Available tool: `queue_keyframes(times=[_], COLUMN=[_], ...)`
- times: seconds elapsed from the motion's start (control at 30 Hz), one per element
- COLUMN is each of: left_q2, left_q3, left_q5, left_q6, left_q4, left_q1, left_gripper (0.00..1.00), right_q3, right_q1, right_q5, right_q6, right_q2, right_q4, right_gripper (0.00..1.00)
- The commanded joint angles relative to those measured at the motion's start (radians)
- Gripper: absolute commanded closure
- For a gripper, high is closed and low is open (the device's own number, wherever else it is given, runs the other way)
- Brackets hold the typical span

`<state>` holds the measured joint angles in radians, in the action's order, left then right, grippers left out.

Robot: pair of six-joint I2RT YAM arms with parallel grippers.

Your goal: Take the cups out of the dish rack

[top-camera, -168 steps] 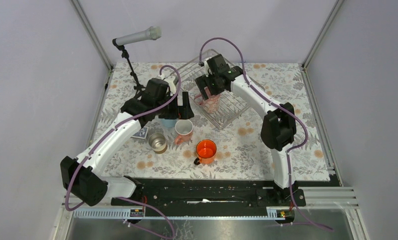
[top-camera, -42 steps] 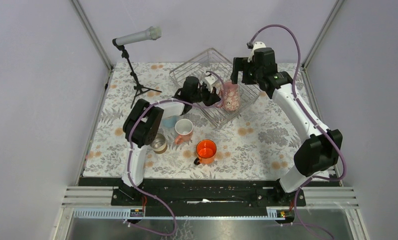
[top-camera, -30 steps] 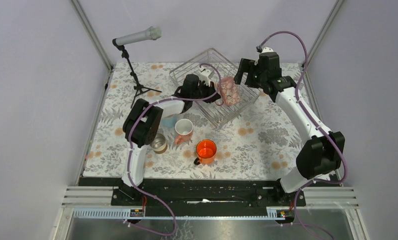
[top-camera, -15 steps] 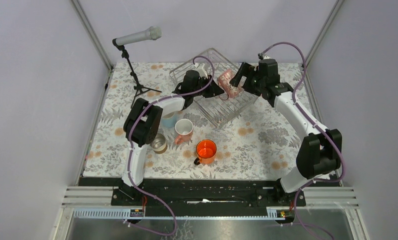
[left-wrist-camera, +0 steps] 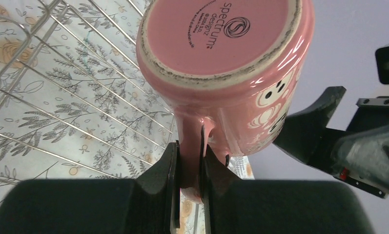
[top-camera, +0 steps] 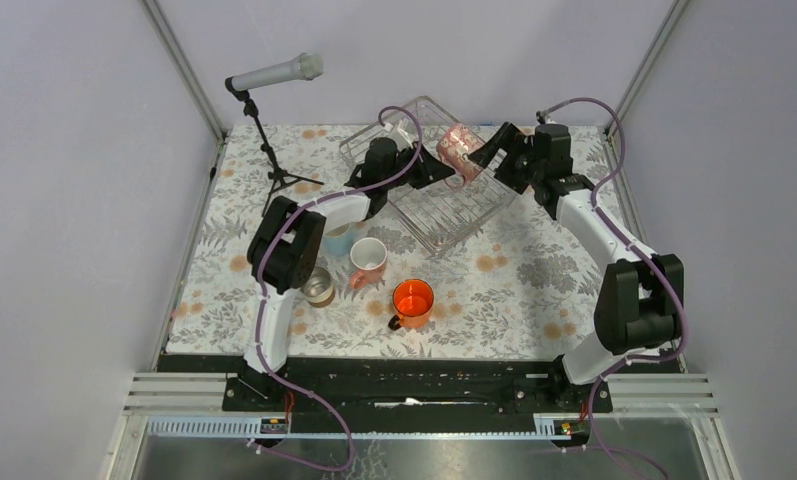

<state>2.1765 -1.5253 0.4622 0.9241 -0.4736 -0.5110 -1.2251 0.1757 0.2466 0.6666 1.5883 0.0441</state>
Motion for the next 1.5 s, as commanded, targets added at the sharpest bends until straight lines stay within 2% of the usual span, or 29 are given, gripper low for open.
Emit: queue_keyframes(times=[0.0, 0.27, 0.4, 0.53, 0.67, 0.73, 0.83, 1.0, 1.17, 1.23, 1.27, 1.33, 1.4, 1.43, 1.47], left_q2=[-0.061, -0.061, -0.058, -0.064, -0.080, -0.098, -0.124, -0.168, -0.194, -0.200, -0.203, -0.217, -0.237, -0.250, -0.262], left_q3=[-0.035, -0.027, -0.033, -0.030, -0.028, -0.028, -0.015, 0.019, 0.025, 0.029, 0.036, 0.055, 0.073, 0.082, 0.091], left_q5=[0.043, 0.063, 0.072, 0.074, 0.078, 0.075, 0.068, 0.054, 0.038, 0.047, 0.053, 0.055, 0.054, 0.052, 0.050], left_q6=[0.071, 0.118, 0.126, 0.127, 0.116, 0.098, 0.095, 0.131, 0.165, 0.187, 0.199, 0.211, 0.196, 0.185, 0.174], left_q4=[-0.234, -0.280, -0.286, -0.280, -0.262, -0.247, -0.243, -0.266, -0.279, -0.295, -0.316, -0.342, -0.338, -0.331, -0.319], left_q1=[0.003, 0.004, 0.003, 0.002, -0.008, -0.015, -0.019, -0.020, -0.022, -0.022, -0.022, -0.026, -0.028, -0.031, -0.033], left_gripper=[1.00, 1.00, 1.00, 1.00, 1.00, 1.00, 1.00, 0.99, 0.68, 0.59, 0.52, 0.30, 0.17, 0.04, 0.02], right_q3=[0.016, 0.008, 0.047, 0.075, 0.078, 0.074, 0.071, 0.050, 0.019, 0.001, -0.007, -0.020, -0.036, -0.046, -0.063], right_q1=[-0.022, -0.038, -0.057, -0.063, -0.062, -0.062, -0.062, -0.062, -0.063, -0.062, -0.062, -0.062, -0.062, -0.062, -0.062], right_q5=[0.101, 0.229, 0.290, 0.312, 0.313, 0.315, 0.307, 0.288, 0.276, 0.284, 0.285, 0.276, 0.264, 0.257, 0.247], right_q6=[0.092, 0.277, 0.410, 0.504, 0.527, 0.525, 0.507, 0.444, 0.413, 0.407, 0.403, 0.384, 0.356, 0.343, 0.323], right_q2=[0.026, 0.145, 0.184, 0.193, 0.168, 0.145, 0.110, 0.052, 0.007, -0.009, -0.021, -0.052, -0.093, -0.112, -0.127], right_q4=[-0.247, -0.475, -0.664, -0.790, -0.819, -0.811, -0.778, -0.683, -0.621, -0.599, -0.584, -0.545, -0.493, -0.462, -0.419], right_gripper=[0.00, 0.09, 0.23, 0.42, 0.60, 0.72, 0.99, 1.00, 1.00, 1.00, 1.00, 1.00, 1.00, 1.00, 1.00])
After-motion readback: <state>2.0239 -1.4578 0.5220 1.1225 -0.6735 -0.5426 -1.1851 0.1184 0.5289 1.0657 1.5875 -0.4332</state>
